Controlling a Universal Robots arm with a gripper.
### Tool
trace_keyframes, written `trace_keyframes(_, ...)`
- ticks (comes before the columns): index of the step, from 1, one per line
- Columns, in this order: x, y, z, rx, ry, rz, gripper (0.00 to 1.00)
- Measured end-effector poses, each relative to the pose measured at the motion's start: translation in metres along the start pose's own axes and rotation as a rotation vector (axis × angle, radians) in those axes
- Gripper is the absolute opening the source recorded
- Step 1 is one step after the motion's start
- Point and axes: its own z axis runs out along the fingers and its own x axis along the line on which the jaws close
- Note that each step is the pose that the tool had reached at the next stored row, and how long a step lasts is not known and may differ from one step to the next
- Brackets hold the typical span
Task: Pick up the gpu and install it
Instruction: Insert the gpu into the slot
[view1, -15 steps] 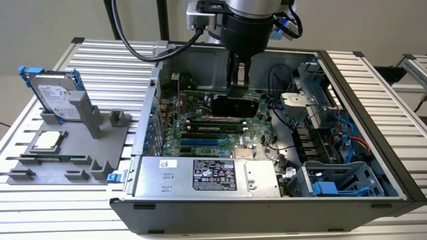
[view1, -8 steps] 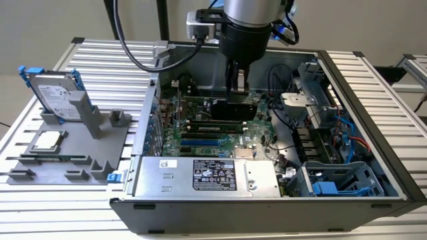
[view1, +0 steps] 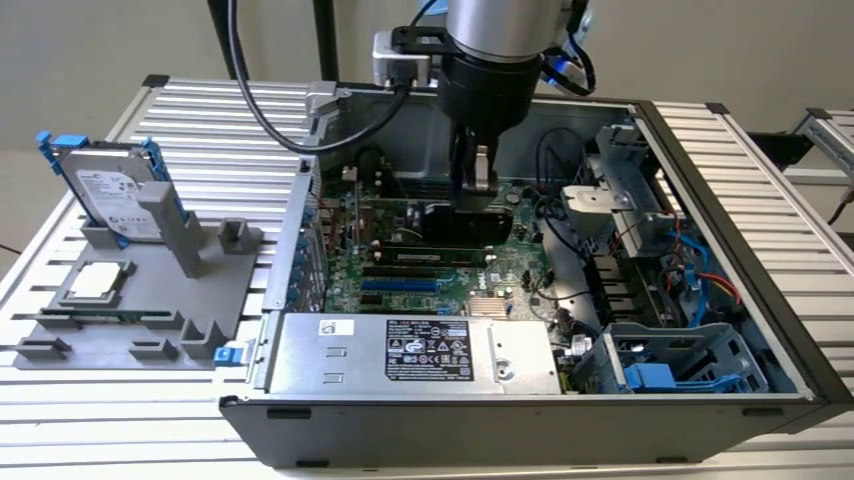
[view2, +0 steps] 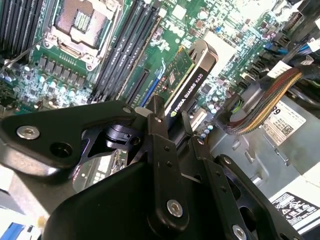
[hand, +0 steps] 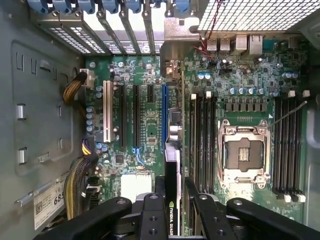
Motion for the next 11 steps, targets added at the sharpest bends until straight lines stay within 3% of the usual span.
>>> trace_keyframes(11, 0.0005, 0.0011, 0.0096, -0.0001, 0.0017, 0.0, 0.0)
